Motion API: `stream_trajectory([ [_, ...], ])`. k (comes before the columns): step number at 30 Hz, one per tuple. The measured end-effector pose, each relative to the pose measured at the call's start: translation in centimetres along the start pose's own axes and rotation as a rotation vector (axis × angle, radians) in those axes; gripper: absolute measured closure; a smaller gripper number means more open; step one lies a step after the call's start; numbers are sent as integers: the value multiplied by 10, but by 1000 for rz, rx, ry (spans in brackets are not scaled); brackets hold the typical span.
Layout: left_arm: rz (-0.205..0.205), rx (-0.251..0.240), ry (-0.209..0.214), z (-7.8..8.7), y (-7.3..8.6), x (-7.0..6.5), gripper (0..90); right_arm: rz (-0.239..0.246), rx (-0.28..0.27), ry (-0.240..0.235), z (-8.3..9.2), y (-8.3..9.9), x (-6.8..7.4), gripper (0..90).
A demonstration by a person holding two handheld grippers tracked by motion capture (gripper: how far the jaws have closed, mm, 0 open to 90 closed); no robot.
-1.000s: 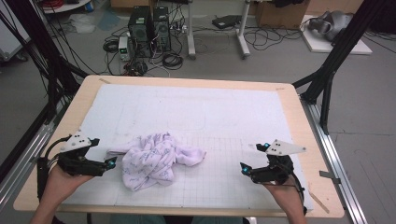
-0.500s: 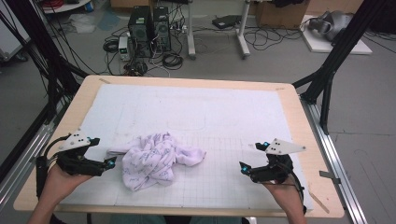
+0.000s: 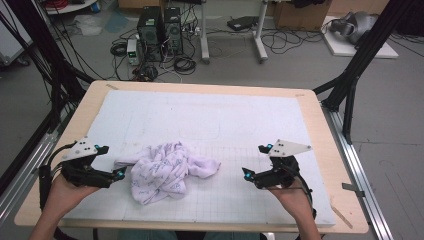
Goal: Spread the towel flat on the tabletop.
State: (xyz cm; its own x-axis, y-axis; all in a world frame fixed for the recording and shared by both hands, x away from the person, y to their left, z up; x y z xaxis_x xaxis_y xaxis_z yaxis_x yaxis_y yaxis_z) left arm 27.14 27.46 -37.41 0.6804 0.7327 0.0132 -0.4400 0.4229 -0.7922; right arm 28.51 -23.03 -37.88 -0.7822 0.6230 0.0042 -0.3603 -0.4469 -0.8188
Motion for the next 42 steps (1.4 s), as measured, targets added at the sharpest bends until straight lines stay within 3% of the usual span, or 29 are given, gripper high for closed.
stream_trajectory([
  [5,-15,-10,23,-5,-9,-5,64,42,9,-27,-16,-19,6,72],
  [12,-29,-6,61,-19,-14,-15,65,64,6,-83,-40,-42,14,72],
  [16,-48,12,81,-28,-16,-20,65,82,15,-112,-54,-51,21,73],
  [18,-48,3,76,-32,-16,-21,72,85,27,-127,-64,-54,25,73],
  [20,-42,-4,98,-37,-14,-21,82,91,44,-143,-74,-54,31,85],
  [24,-46,15,140,-49,-8,-22,141,124,88,-196,-98,-52,43,155],
  [25,-42,20,172,-51,-7,-21,203,130,117,-210,-105,-52,47,171],
  [26,-42,13,238,-53,-4,-20,327,138,127,-210,-109,-51,48,197],
  [27,-39,8,251,-55,-2,-20,419,151,145,-228,-116,-51,50,232],
  [30,-23,12,283,-61,3,-19,499,174,184,-257,-129,-49,56,328],
  [34,-55,42,289,-66,3,-24,615,180,222,-316,-150,-43,62,471],
  [36,-61,48,295,-67,3,-25,651,183,238,-313,-156,-40,64,505],
  [38,-58,49,288,-67,3,-26,679,188,266,-325,-163,-35,65,632],
  [40,-60,47,284,-66,2,-26,697,209,255,-308,-163,-34,65,749],
  [42,-48,36,284,-64,1,-27,708,202,238,-324,-160,-35,61,795],
])
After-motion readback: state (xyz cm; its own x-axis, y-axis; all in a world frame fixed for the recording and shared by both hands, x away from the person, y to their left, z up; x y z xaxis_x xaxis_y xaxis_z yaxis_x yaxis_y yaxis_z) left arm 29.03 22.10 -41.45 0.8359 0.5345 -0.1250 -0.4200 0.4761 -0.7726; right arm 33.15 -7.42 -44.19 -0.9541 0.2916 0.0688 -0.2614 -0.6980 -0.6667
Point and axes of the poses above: each handheld gripper's, and its own axes: z roughly backward along the jaws, y roughly out of its underside, x roughly to its left, the point moved 1 cm from there along -z, roughly forward along the jaws, and after that the axes turned 4 degrees about x, right-handed, at the moved point
